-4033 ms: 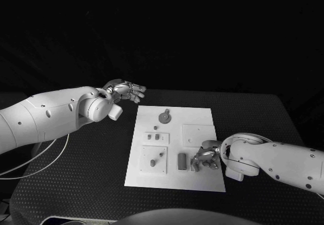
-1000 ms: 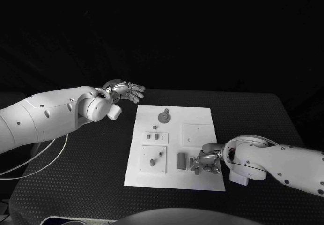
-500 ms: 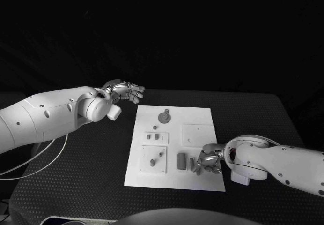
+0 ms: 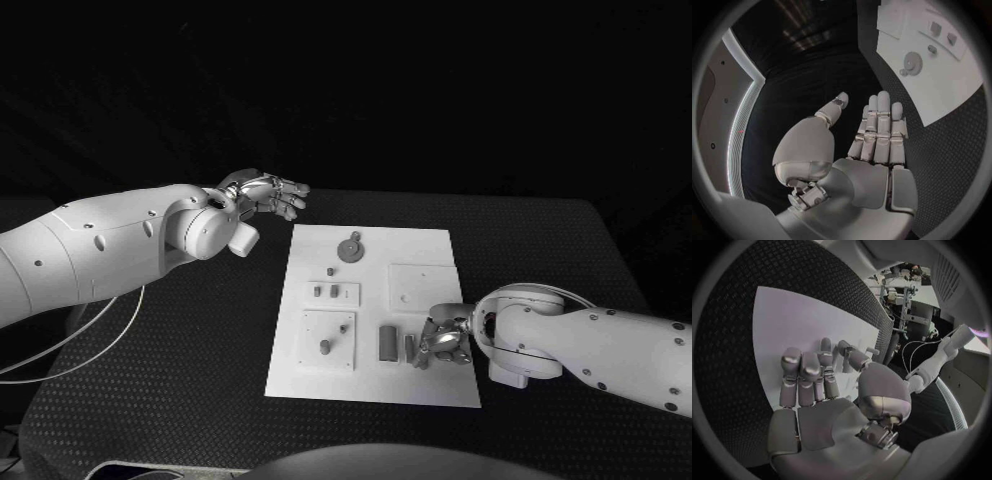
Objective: Assemble the parts on the task board
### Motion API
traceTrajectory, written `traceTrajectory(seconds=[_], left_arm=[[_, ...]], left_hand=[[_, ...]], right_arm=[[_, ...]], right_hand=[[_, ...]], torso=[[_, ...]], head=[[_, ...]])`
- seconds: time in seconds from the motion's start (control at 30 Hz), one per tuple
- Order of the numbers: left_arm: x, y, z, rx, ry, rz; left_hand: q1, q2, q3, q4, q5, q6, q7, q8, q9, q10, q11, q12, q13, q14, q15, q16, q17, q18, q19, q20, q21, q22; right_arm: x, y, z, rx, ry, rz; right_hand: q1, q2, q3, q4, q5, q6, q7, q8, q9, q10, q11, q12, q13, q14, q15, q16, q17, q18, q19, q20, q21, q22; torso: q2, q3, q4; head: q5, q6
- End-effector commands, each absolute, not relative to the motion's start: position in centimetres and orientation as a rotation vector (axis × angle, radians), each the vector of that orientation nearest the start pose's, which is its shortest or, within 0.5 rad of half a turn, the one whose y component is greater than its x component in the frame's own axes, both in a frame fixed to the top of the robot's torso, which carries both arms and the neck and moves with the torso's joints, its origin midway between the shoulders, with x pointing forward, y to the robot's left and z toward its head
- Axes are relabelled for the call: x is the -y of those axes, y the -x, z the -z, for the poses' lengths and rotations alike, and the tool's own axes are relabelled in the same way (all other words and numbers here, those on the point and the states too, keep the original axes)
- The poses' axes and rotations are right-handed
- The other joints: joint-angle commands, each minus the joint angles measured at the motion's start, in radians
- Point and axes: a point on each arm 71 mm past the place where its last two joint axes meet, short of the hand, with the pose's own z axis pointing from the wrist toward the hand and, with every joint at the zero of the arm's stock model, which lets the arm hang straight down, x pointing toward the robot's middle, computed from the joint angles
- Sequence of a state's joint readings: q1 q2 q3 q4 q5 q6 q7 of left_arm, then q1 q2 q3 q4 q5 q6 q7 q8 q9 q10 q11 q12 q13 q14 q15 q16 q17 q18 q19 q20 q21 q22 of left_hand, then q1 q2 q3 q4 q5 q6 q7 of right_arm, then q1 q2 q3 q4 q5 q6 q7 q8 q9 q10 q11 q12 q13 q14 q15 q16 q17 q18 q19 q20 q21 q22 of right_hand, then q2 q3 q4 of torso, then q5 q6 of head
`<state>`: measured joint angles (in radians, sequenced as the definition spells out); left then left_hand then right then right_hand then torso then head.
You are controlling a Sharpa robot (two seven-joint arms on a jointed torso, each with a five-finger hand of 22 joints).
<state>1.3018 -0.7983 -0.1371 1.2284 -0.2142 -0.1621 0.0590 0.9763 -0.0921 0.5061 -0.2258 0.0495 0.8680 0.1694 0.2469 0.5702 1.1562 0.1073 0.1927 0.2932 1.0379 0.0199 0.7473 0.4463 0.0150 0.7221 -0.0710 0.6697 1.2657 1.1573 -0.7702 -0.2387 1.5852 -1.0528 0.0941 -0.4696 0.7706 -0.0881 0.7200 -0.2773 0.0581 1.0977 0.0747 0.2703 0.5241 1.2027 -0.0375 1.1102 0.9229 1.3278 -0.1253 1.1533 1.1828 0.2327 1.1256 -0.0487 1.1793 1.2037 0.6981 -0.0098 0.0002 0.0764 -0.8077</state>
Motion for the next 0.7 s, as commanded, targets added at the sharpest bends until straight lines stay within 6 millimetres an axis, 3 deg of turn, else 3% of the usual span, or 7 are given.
traceTrajectory(seconds=[0.03,0.43,0.7], left_arm=[[-27.34,-53.97,19.31,-1.746,1.02,1.139],[-27.34,-53.95,19.3,-1.746,1.02,1.14],[-27.35,-53.95,19.31,-1.747,1.02,1.14]], left_hand=[[-0.007,0.004,0.0,0.007,0.002,-0.002,0.004,0.006,-0.001,-0.006,-0.003,0.005,-0.001,0.001,0.004,-0.005,0.002,0.007,0.006,-0.004,-0.005,0.001],[-0.007,0.004,0.0,0.007,0.002,-0.002,0.004,0.007,-0.001,-0.006,-0.003,0.005,-0.001,0.001,0.004,-0.006,0.003,0.007,0.006,-0.004,-0.006,0.002],[-0.007,0.004,0.0,0.008,0.002,-0.002,0.004,0.007,-0.001,-0.006,-0.003,0.006,-0.001,0.001,0.004,-0.006,0.003,0.007,0.006,-0.003,-0.006,0.002]], right_arm=[[16.81,-40.92,30.49,-2.526,0.006,-0.465],[17.1,-41.55,30.73,-2.506,-0.028,-0.423],[17.19,-41.76,30.79,-2.499,-0.04,-0.41]], right_hand=[[0.008,0.005,-0.007,0.004,-0.006,0.005,-0.001,0.005,-0.002,0.007,0.001,-0.007,0.0,0.003,-0.006,0.004,-0.001,0.029,-0.004,0.001,0.002,-0.002],[-0.003,0.019,-0.004,0.037,-0.007,0.007,-0.002,0.006,-0.006,0.01,-0.001,-0.01,0.001,0.003,-0.006,0.004,-0.002,0.029,-0.005,0.004,0.0,-0.005],[-0.011,0.017,0.014,0.059,-0.008,0.009,-0.004,0.008,-0.007,0.012,-0.002,-0.01,0.003,0.003,-0.007,0.005,-0.002,0.029,-0.005,0.003,0.002,-0.006]], torso=[[0.0,0.0,0.0004],[0.0,-0.0004,0.0],[0.0,0.0003,-0.0002]], head=[[0.001,-0.001],[0.0,-0.001],[0.0,-0.002]])
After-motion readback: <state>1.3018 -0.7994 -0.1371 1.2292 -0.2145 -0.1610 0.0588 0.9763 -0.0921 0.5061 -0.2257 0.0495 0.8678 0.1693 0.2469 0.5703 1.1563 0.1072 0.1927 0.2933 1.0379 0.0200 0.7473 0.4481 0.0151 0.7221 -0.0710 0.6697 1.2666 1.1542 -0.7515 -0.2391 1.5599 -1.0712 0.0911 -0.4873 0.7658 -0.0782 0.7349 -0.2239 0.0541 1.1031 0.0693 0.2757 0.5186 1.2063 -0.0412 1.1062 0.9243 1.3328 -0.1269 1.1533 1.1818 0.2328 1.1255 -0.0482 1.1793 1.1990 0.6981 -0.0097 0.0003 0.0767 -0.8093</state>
